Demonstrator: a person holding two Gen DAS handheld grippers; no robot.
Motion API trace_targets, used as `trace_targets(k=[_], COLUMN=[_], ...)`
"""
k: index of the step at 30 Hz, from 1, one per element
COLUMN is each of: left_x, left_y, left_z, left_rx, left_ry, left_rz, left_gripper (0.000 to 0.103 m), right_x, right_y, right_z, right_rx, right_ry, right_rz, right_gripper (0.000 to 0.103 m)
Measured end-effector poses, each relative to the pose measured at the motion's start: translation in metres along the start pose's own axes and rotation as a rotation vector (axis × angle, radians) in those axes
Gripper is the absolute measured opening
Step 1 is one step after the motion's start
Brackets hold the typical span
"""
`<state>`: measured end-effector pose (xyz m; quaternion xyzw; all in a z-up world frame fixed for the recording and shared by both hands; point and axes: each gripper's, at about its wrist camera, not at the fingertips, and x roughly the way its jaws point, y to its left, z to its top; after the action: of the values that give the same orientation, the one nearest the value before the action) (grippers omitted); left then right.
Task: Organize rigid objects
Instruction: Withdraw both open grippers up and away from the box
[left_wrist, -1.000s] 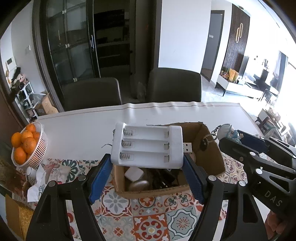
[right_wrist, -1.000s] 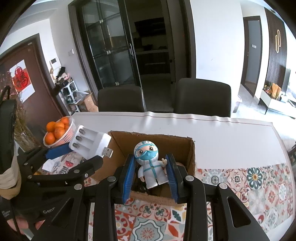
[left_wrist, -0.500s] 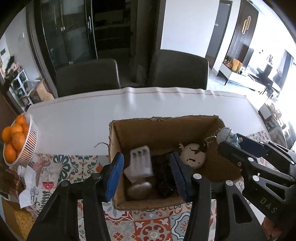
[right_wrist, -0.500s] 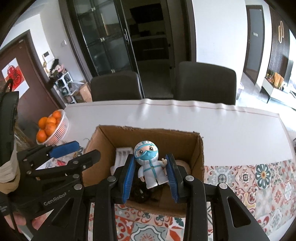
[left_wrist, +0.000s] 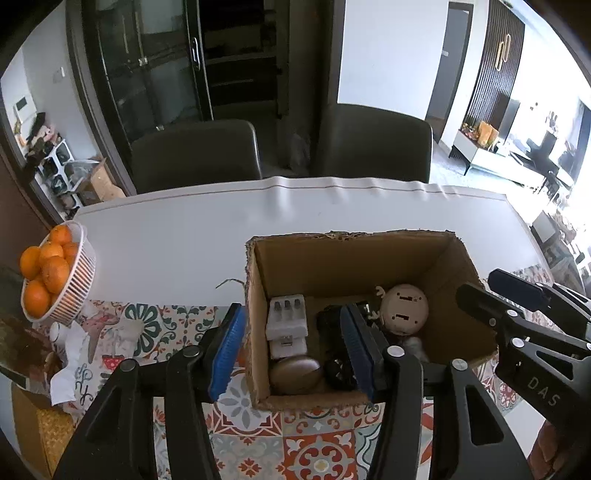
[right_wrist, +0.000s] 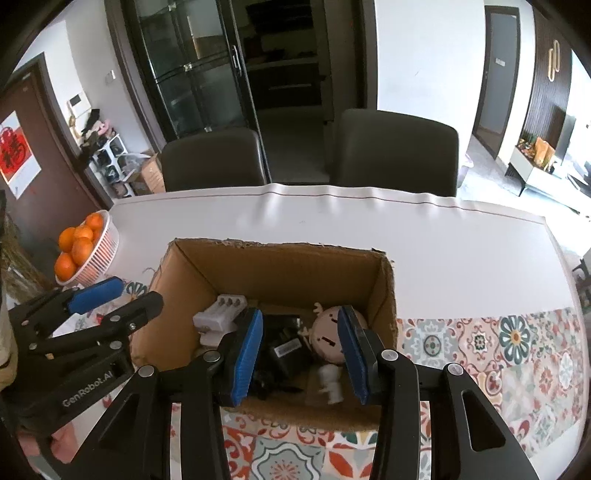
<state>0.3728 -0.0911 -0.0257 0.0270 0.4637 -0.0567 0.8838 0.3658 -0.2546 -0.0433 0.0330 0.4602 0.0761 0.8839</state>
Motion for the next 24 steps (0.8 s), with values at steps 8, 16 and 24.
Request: trace_targets(k=[8, 16, 24], left_x=[-0.043, -0.089, -0.131], left_y=[-0.001, -0.003, -0.002], left_z=[-0.019, -0.040, -0.066], left_rx=[0.004, 0.007, -0.017], left_ry=[-0.089, -0.179, -0.256], left_rz=[0.032, 0.063, 0.062], left_gripper=[0.065, 0.080, 0.096], right_x=[-0.040, -0.080, -0.122], right_y=[0.000, 0.004, 0.016], right_z=[-0.019, -0.040, -0.062], right_rx=[0.045, 0.063, 0.045], right_ry=[-0.067, -0.135, -0.209], right_rz=[-0.051, -0.070, -0.098], right_gripper=[0.052, 0.060, 0.071])
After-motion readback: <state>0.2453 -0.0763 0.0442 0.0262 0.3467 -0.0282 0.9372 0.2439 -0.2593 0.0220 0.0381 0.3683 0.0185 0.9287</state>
